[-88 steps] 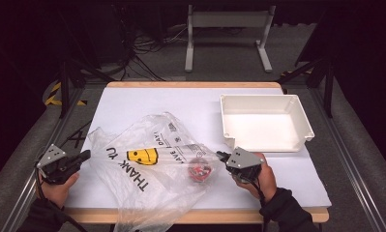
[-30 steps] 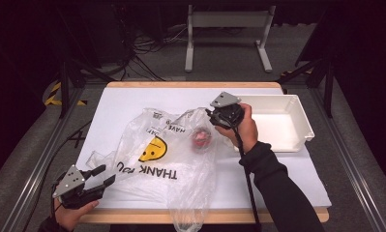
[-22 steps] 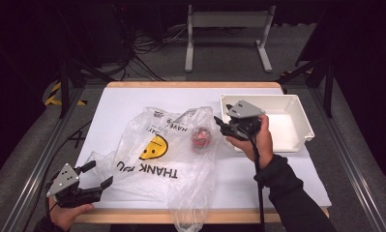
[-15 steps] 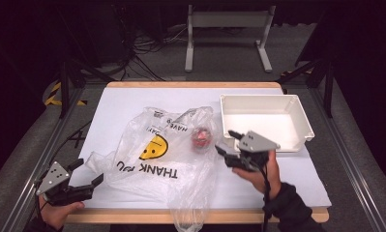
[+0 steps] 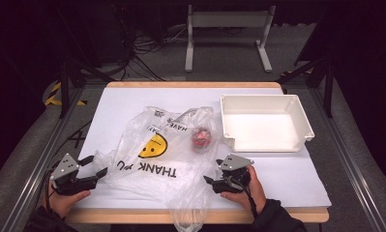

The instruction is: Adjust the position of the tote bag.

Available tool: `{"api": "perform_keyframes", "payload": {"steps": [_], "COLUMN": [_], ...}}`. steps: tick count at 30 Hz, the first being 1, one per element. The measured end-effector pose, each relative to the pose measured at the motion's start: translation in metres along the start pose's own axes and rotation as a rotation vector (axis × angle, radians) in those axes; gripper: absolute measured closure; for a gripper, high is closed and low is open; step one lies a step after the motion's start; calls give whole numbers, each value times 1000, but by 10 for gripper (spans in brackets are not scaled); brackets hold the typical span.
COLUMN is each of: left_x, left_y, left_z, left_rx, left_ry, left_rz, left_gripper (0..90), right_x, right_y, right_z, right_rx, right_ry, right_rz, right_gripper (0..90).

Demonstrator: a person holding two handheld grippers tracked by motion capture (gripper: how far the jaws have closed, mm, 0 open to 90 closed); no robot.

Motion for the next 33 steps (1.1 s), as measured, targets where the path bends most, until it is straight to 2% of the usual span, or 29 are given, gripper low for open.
{"api": "perform_keyframes", "payload": {"steps": [2, 4, 5, 6, 7, 9, 10, 11, 16, 17, 19, 22, 24, 26, 28, 29, 30, 33], "left_x": [1, 1, 1, 0, 1, 2, 3, 6, 16, 17, 23, 27, 27, 28, 28, 28, 26, 23], "left_y": [3, 3, 3, 3, 2, 1, 1, 0, -7, -9, -11, -16, -21, -29, -39, -39, -47, -49], "left_z": [-2, -4, -5, -5, -6, -6, -7, -8, -9, -8, -7, -4, -1, 3, 7, 7, 10, 15], "left_rx": [-28, -46, -54, -53, -51, -52, -52, -59, -49, -44, -40, -22, 12, 51, 100, 100, 141, 160], "left_ry": [11, 15, 2, 12, 5, 6, 14, 32, 31, 42, 34, 28, 14, -17, -30, -30, -66, -82], "left_rz": [-19, -33, -30, -29, -41, -53, -60, -77, -77, -71, -76, -66, -67, -86, -63, -63, -53, -51], "left_gripper": [424, 511, 554, 573, 617, 667, 727, 741, 760, 752, 718, 598, 471, 353, 282, 243, 222, 213], "right_x": [0, -1, -2, -3, -2, 1, 5, 7, 19, 22, 29, 39, 45, 48, 50, 50, 51, 51], "right_y": [6, 7, 6, 5, 4, 1, -3, -5, -16, -18, -22, -27, -29, -30, -31, -31, -31, -31], "right_z": [-3, -4, -3, -3, -3, -4, -4, -5, -7, -8, -9, -12, -14, -15, -16, -16, -16, -16], "right_rx": [-27, -38, -33, -34, -32, -24, -22, -19, -8, -6, -2, -2, -1, -4, -8, -8, -8, -7], "right_ry": [-2, -25, -38, -54, -57, -47, -43, -43, -36, -32, -18, -2, 8, 10, 14, 14, 15, 8], "right_rz": [38, 40, 45, 38, 40, 40, 37, 30, -18, -28, -49, -86, -100, -109, -112, -112, -120, -124], "right_gripper": [571, 703, 755, 809, 851, 896, 900, 900, 900, 900, 900, 900, 900, 900, 900, 900, 900, 900]}}
Point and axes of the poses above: each handheld gripper's, and its own axes: y roughly forward along the jaws, z roughly out of its top, x roughly to its right, the point moved 3 cm from there along y, roughly forward along the jaws, and after that the axes turned 1 degree about y, right-handed, at the moved point
